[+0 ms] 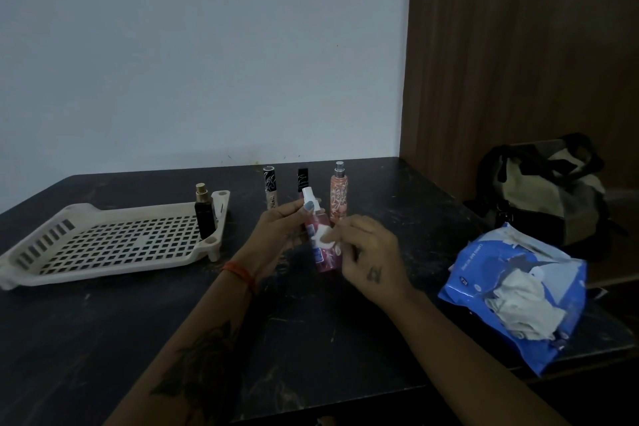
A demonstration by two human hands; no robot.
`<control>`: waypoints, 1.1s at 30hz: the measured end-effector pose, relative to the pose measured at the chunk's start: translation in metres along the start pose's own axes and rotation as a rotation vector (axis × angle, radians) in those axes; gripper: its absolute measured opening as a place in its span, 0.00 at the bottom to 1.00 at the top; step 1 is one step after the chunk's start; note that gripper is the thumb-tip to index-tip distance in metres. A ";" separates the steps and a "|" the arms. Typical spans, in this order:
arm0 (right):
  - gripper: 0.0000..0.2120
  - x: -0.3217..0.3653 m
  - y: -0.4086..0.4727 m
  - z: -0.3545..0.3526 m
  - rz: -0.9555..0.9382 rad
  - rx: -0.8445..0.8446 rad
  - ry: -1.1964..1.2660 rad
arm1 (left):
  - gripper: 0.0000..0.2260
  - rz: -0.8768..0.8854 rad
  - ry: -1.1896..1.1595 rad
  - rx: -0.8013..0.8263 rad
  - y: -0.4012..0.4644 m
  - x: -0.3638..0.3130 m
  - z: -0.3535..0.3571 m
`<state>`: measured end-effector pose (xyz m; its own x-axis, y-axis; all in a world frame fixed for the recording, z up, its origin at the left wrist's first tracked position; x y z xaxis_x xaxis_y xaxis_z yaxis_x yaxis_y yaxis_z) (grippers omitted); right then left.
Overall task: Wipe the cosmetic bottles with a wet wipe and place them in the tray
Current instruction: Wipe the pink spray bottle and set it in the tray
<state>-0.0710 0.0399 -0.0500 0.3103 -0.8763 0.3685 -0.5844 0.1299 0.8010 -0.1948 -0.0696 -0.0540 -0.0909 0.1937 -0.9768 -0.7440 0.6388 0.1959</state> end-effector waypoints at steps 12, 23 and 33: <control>0.14 0.004 -0.006 -0.005 0.045 -0.045 -0.031 | 0.12 0.002 -0.018 -0.005 0.000 0.000 0.000; 0.13 0.003 -0.007 -0.005 -0.017 -0.028 -0.020 | 0.09 0.006 0.003 -0.019 0.002 0.001 -0.002; 0.11 0.001 -0.007 -0.010 0.040 0.008 -0.031 | 0.11 0.008 0.003 -0.020 0.001 0.000 -0.001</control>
<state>-0.0585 0.0428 -0.0507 0.2634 -0.8844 0.3853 -0.6016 0.1616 0.7823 -0.1962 -0.0692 -0.0536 -0.0990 0.1969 -0.9754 -0.7564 0.6221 0.2024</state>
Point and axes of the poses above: each hand's wrist, its own y-axis towards the middle knuckle, its own z-axis out of the palm, x = y × z, the point moved 3 cm from there along y, towards the middle knuckle, and after that the axes turned 2 degrees about z, right-handed, at the moved point
